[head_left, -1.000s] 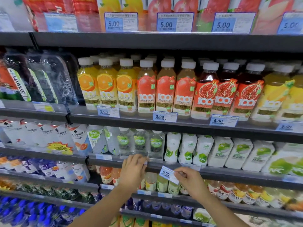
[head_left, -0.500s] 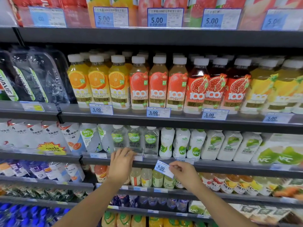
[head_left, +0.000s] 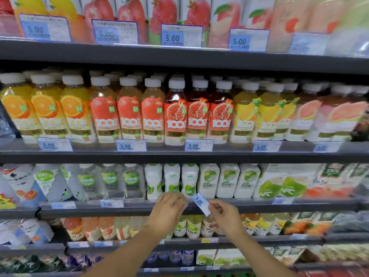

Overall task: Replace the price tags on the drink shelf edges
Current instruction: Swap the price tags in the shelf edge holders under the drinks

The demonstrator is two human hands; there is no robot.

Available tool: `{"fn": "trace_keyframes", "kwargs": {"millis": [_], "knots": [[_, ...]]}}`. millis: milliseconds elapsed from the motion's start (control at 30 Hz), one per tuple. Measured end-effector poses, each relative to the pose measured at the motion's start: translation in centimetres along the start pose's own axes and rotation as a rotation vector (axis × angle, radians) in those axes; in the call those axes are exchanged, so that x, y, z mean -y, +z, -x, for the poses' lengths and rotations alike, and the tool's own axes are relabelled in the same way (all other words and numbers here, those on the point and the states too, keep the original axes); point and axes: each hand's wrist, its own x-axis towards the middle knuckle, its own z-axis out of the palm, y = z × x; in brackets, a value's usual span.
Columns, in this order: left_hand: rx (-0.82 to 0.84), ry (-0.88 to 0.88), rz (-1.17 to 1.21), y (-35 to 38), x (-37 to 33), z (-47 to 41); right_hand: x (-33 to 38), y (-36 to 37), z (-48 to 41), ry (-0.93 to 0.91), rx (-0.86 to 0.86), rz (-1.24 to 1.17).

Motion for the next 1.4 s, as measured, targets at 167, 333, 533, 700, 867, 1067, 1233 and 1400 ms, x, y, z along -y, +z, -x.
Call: {"fn": "trace_keyframes", "kwargs": {"millis": [167, 333, 533, 700, 867, 1067, 1233, 1400], "knots": [[0.08, 0.2, -0.01, 5.7, -6.3, -2.5, -4.7, -6.2, -1.0, 0.014, -0.114, 0.015], [0.212, 0.166, -0.123, 6.6, -9.0, -2.3, -6.3, -8.4, -2.1, -0.007, -0.135, -0.066], [0.403, 0.026, -0.232, 6.8, -10.4, -1.7, -6.7, -8.5, -2.7, -0.039, -0.112, -0.128], [0.441, -0.1, -0.193, 6.8, -12.1, -2.3, -7.0, -8.3, -3.3, -0.095, -0.092, -0.177], [0.383, -0.088, -0.196, 6.6, -12.5, -4.0, -7.0, -8.3, -3.8, -0.172, -0.115, -0.116], [0.338, -0.059, -0.218, 6.2, -12.9, -4.8, -7.6, -8.2, -4.3, -0.224, -0.16, -0.093], [0.323, -0.137, -0.247, 6.8, -13.9, -5.4, -7.9, -8.5, -4.6, -0.255, -0.173, -0.074], [0.301, -0.173, -0.26, 7.1, -14.9, -6.3, -8.1, -8.7, -4.6, -0.26, -0.166, -0.075]]}}
